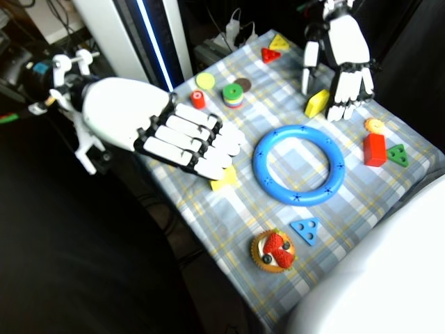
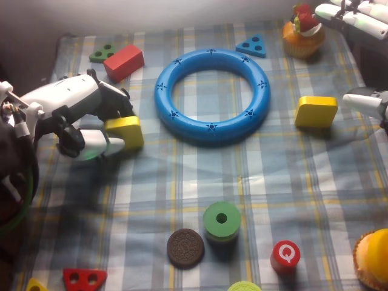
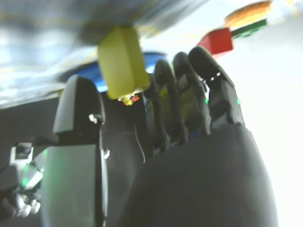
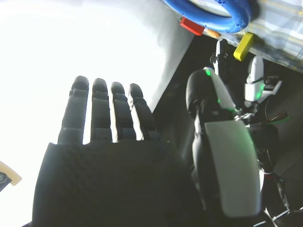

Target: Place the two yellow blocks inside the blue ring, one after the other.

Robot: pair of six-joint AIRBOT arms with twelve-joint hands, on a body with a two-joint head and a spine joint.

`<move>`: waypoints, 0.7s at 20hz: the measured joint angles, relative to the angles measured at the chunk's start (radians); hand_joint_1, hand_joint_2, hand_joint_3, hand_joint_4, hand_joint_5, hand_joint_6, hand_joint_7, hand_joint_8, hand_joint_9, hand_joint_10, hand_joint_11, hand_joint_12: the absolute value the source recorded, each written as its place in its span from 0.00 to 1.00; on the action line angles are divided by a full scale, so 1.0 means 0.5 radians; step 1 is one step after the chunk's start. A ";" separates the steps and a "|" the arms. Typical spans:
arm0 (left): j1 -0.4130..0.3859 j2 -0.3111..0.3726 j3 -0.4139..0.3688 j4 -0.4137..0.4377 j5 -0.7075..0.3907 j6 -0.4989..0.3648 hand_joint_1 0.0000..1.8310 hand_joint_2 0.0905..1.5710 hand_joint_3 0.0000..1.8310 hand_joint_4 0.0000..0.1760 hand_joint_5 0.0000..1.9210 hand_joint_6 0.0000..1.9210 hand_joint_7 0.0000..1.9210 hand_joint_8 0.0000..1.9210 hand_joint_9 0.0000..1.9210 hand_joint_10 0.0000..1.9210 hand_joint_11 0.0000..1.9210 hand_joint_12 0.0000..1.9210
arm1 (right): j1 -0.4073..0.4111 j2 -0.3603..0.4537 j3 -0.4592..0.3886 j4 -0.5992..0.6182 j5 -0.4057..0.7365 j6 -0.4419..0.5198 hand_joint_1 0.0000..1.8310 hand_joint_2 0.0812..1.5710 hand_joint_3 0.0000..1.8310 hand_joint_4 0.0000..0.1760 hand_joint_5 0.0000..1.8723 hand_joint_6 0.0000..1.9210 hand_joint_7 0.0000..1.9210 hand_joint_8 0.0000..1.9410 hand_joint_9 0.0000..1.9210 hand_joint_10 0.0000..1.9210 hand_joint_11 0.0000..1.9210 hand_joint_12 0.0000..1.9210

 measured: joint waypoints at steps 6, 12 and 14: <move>-0.156 0.001 -0.074 0.271 -0.123 -0.154 0.65 0.78 0.00 0.00 0.36 0.63 0.41 0.81 0.29 0.80 0.00 0.99 | -0.019 0.004 -0.002 0.011 0.016 0.013 0.28 0.82 0.00 0.00 0.00 0.00 0.00 0.00 0.00 0.00 0.00 0.00; -0.479 -0.211 0.100 0.375 -0.066 -0.171 0.66 0.77 0.00 0.00 0.39 0.58 0.43 0.80 0.33 0.83 0.03 1.00 | -0.039 0.003 -0.008 0.010 0.076 0.053 0.29 0.82 0.00 0.04 0.00 0.00 0.00 0.00 0.00 0.00 0.00 0.00; -0.533 -0.316 0.202 0.322 0.008 -0.166 0.61 0.75 0.00 0.00 0.42 0.62 0.43 0.87 0.34 0.94 0.09 1.00 | -0.043 -0.003 -0.008 0.010 0.086 0.053 0.29 0.82 0.00 0.02 0.00 0.00 0.00 0.00 0.00 0.00 0.00 0.00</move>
